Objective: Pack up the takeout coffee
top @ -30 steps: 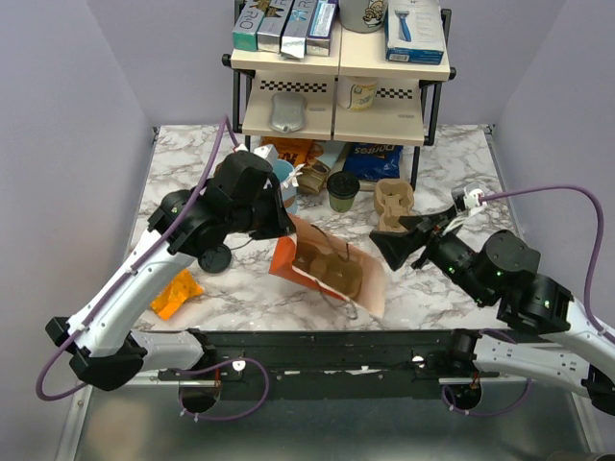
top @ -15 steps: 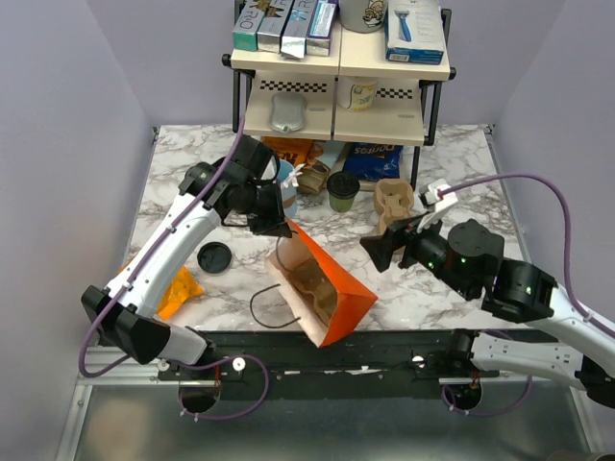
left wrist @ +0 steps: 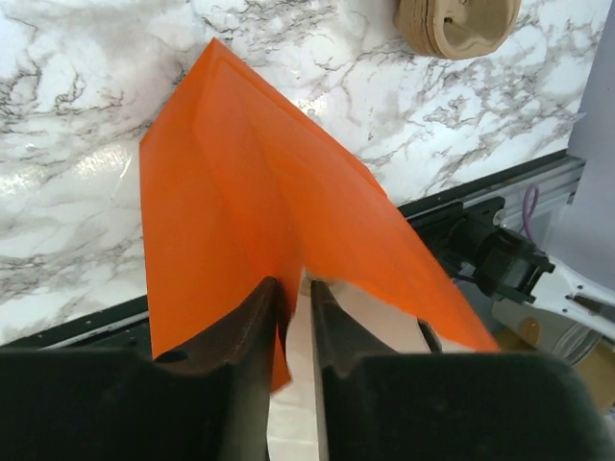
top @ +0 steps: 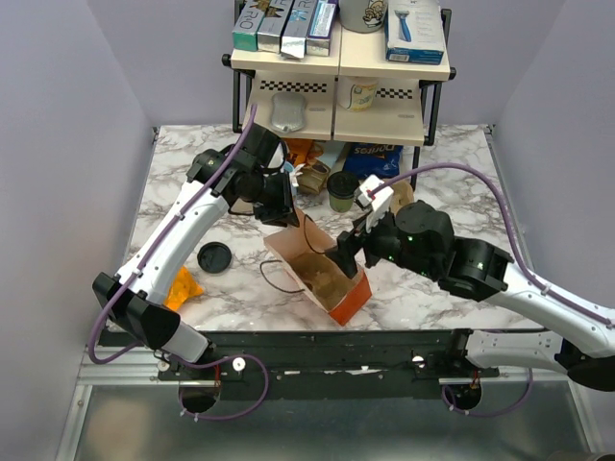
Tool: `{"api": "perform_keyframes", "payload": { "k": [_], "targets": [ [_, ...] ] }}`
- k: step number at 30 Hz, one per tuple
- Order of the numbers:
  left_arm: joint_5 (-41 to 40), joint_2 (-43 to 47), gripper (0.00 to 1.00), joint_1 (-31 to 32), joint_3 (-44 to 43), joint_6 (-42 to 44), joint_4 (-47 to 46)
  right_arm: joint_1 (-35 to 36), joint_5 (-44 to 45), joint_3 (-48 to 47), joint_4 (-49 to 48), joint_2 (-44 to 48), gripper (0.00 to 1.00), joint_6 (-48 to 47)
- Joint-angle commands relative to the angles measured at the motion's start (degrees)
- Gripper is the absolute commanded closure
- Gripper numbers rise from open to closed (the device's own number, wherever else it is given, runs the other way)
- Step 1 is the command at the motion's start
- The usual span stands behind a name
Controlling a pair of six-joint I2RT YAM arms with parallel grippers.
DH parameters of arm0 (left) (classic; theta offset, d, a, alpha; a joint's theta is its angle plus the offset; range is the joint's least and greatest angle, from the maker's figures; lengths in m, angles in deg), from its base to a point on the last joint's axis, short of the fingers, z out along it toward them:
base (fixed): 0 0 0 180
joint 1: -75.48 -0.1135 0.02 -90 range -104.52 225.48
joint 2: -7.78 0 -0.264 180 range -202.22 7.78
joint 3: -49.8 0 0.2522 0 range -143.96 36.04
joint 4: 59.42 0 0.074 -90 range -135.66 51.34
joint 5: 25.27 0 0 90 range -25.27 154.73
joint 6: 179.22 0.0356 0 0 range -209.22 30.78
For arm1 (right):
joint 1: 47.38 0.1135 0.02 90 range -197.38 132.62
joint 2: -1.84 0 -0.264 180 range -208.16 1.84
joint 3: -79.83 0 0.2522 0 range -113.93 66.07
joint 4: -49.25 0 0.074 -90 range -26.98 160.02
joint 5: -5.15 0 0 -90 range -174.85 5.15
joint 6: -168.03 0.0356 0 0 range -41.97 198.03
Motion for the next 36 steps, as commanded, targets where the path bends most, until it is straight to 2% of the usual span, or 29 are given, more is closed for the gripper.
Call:
{"api": "perform_keyframes", "payload": {
  "k": [1, 4, 6, 7, 9, 10, 11, 14, 15, 16, 19, 22, 23, 24, 25, 29, 31, 36],
  "targets": [
    [-1.02, 0.7, 0.69, -0.2, -1.17, 0.73, -0.03, -0.08, 0.02, -1.91, 4.25, -1.4, 0.02, -3.75],
    [-1.38, 0.0, 0.68, -0.2, -1.69, 1.08, -0.48, -0.08, -6.75, -2.0, 5.05, -1.75, 0.03, -5.41],
    [-1.29, -0.62, 0.68, -0.28, -2.13, 1.25, -0.04, -0.16, -6.61, -1.83, 6.01, -2.28, 0.03, -5.25],
    [-1.2, -0.97, 0.67, -0.28, -2.13, 1.52, 0.05, -0.08, -3.48, -1.91, 6.8, -2.72, 0.02, -4.12],
    [-1.2, -0.89, 0.61, -0.2, -2.57, 1.87, -0.21, -0.08, 0.67, -2.53, 9.43, -4.47, 0.02, -2.53],
    [-1.9, -0.62, 0.47, -0.2, -2.83, 1.96, -0.3, -0.08, 3.99, -2.62, 10.22, -5.17, 0.03, -1.48],
    [-2.69, -0.36, 0.43, -0.28, -3.62, 2.31, -0.65, -0.16, 5.16, -2.62, 11.54, -5.7, 0.04, -1.21],
    [-5.59, 1.4, 0.3, -0.28, -4.85, 2.49, -1.61, -0.25, 8.85, -2.7, 13.39, -8.08, 0.16, 0.28],
    [-5.94, 2.1, 0.25, -0.37, -4.86, 2.49, -2.14, -0.16, 9.29, -2.97, 14.96, -9.39, 0.24, 0.81],
    [-7.17, 4.11, 0.15, -0.37, -4.42, 2.4, -2.84, -0.16, 10.0, -3.58, 15.76, -9.92, 0.29, 1.95],
    [-11.21, 9.37, 0.01, -0.28, -1.88, 1.96, -6.44, -0.16, 11.66, -3.58, 16.47, -10.37, 0.5, 3.01],
    [-19.29, 16.48, 0.01, -0.37, 2.42, 0.64, -9.96, -0.25, 13.77, -3.76, 16.47, -9.58, 0.71, 4.24],
    [-21.92, 18.61, 0.01, -0.28, 6.18, 0.29, -12.4, -0.34, 14.13, -4.37, 16.56, -9.32, 0.78, 4.51],
    [-22.73, 20.63, 0.01, -0.37, 8.3, 0.03, -13.73, -0.43, 14.22, -4.81, 16.47, -8.96, 0.92, 4.77],
    [-23.43, 24.56, 0.01, -0.28, 10.41, -0.15, -15.14, -0.43, 14.92, -5.42, 16.47, -8.7, 0.99, 5.64],
    [-24.85, 32.85, 0.01, -0.37, 22.09, -2.08, -21.03, -0.69, 17.64, -8.68, 15.68, -7.12, 0.99, 6.96],
    [-25.28, 36.27, 0.01, -0.28, 24.83, -2.43, -22.0, -1.04, 17.74, -11.14, 15.5, -6.85, 0.99, 8.02],
    [-28.18, 40.6, 0.01, -0.28, 29.59, -3.58, -22.8, -4.81, 11.68, -12.9, 17.08, -7.55, 0.99, 13.11]
  ]
}}
